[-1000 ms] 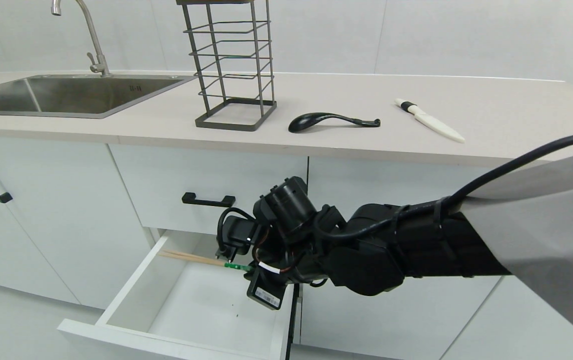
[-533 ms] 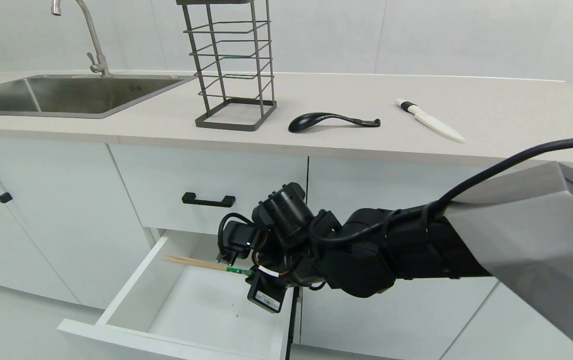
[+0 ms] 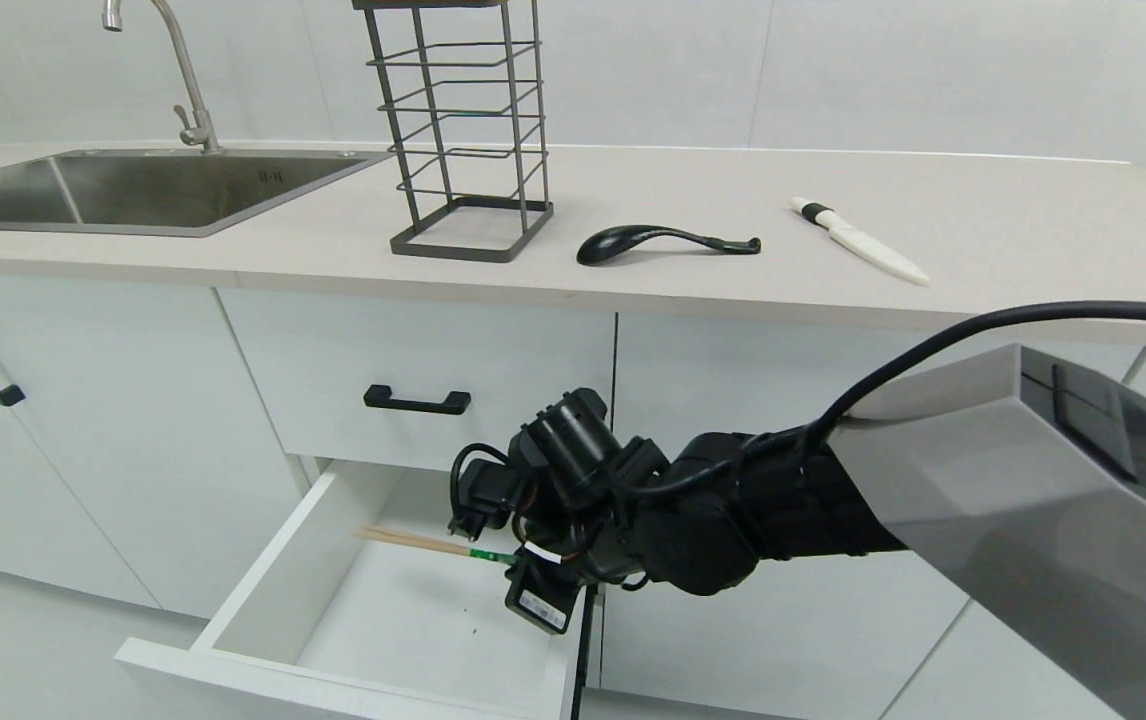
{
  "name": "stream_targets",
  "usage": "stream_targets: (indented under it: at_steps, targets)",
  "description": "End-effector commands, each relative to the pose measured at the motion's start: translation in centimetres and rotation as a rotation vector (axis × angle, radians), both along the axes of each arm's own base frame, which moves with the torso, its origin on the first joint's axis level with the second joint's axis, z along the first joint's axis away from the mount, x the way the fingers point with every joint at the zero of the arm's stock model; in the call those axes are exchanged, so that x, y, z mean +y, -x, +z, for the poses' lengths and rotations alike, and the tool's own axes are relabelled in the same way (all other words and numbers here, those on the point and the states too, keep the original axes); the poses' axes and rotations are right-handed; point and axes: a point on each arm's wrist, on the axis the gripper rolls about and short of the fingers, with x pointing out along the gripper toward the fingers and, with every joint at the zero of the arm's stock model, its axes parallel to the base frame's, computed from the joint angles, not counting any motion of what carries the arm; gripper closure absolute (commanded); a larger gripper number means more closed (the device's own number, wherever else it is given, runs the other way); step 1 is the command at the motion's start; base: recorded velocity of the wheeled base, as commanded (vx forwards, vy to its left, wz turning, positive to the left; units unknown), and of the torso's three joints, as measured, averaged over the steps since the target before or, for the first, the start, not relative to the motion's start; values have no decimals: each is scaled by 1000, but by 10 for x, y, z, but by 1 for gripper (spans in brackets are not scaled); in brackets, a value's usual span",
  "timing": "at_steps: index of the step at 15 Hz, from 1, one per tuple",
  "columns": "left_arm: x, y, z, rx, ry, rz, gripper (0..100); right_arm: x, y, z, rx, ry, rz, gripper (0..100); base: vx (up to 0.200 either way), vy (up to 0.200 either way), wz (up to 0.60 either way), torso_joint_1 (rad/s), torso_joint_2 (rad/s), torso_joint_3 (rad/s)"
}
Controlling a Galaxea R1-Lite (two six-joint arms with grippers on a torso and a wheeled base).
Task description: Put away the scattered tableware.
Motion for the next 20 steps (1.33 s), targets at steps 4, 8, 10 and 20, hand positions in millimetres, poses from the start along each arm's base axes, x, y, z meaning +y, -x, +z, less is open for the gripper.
stream_targets:
  at_steps: [4, 8, 10, 20]
  targets:
    - [0, 0, 0, 2, 0, 0, 0, 5, -6, -14, 10, 14, -6, 100, 0, 0, 0, 0, 0, 0]
    - [0, 0, 0, 2, 0, 0, 0, 8, -10, -23, 30, 41, -8, 100, 0, 0, 0, 0, 0, 0]
    - [0, 0, 0, 2, 0, 0, 0, 15, -14, -25, 28, 41, -6, 100, 0, 0, 0, 0, 0, 0]
    - [0, 0, 0, 2, 0, 0, 0, 30, -22, -44, 43, 67, 1, 100, 0, 0, 0, 0, 0, 0]
